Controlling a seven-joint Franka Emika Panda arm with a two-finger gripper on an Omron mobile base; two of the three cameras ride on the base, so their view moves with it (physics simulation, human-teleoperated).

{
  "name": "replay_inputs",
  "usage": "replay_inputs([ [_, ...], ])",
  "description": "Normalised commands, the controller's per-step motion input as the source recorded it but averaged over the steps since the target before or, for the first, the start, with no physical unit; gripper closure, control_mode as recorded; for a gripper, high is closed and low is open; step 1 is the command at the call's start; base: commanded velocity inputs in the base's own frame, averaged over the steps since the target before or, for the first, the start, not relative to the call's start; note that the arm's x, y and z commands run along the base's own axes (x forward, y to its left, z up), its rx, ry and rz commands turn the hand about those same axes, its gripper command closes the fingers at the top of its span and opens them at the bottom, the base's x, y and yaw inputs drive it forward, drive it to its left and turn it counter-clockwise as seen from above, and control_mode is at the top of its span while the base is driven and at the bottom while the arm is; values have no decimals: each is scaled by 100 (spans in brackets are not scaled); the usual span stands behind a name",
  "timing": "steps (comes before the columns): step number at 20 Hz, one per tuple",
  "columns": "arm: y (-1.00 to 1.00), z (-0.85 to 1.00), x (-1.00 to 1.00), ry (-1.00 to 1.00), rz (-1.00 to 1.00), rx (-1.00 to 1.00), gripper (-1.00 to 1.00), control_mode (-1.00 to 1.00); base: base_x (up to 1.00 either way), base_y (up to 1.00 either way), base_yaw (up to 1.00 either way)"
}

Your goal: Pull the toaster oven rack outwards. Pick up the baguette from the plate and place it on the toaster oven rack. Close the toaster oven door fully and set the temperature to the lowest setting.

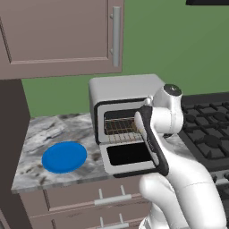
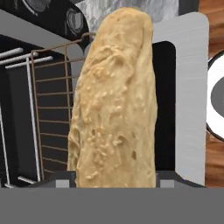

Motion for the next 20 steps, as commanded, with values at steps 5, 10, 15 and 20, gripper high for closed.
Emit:
replay_inputs([
  [5, 13, -12, 28, 0, -6, -14, 100, -100, 0, 0, 0],
  [10, 2, -27, 19, 0, 2, -6, 100, -100, 0, 0, 0],
  [15, 0, -34, 21, 1, 1, -5, 100, -100, 0, 0, 0],
  [20, 0, -40, 24, 2, 0, -4, 100, -100, 0, 0, 0],
])
